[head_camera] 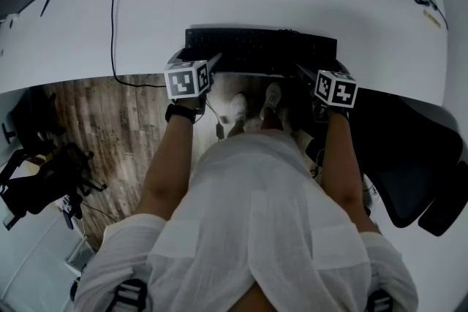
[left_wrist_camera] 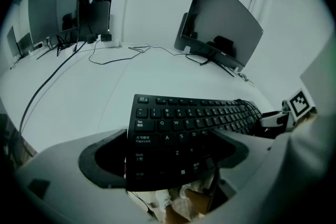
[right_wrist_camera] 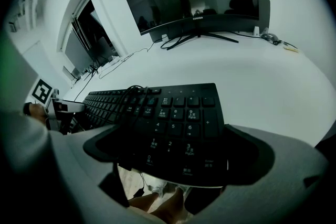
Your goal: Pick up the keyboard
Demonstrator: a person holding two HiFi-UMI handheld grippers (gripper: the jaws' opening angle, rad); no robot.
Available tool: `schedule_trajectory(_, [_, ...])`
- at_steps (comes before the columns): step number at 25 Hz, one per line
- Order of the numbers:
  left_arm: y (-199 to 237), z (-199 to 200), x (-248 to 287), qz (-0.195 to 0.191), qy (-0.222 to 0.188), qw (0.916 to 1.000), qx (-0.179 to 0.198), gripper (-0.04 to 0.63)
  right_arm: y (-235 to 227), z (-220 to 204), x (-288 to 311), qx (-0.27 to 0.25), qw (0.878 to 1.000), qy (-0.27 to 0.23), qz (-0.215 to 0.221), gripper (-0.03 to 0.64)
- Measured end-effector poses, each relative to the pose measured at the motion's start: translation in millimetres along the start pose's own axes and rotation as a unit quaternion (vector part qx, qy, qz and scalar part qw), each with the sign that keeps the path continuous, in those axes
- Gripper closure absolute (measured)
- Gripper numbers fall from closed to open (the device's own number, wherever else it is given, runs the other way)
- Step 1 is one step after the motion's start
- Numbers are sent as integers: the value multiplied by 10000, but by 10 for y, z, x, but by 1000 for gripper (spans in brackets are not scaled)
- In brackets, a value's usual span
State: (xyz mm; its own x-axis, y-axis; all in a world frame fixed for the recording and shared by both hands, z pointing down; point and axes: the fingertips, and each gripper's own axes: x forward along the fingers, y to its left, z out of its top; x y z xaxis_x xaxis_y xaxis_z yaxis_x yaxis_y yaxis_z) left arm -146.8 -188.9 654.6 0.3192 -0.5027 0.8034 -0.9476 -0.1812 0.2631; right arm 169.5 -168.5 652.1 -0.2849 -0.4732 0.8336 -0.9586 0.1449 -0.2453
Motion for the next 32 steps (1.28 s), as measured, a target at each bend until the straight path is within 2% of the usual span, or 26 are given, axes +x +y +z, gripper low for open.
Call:
schedule_trajectory(2, [-18,50,-89,98,20,9999,2,160,6,1,-19,-10,10000,-2,-5,35])
schedule_trajectory(5, [-10,-59,45,-108,-122,9997,-191,160,15,26,-56,-45,10000,-19,-23,35])
schedule_trajectory(6, [0,-23,6,-39,-168,9997,-183,160,21,44,-71,-60,10000,-44,-26,35])
schedule_trajectory(9, [-27,167,-241,271,-187,9994,-88,160,36,115,-144,-92,9998,-156,-43,35])
schedule_trajectory(19, [-176,663,-458,232,-787,9966,-104,160,32,636,-452,-302,9967,-742,-112,35])
schedule_trajectory(32, [-334,1228,-820,303,-1457,9889,-5,161,49,1139,-858,-471,9890,-1391,-177,35])
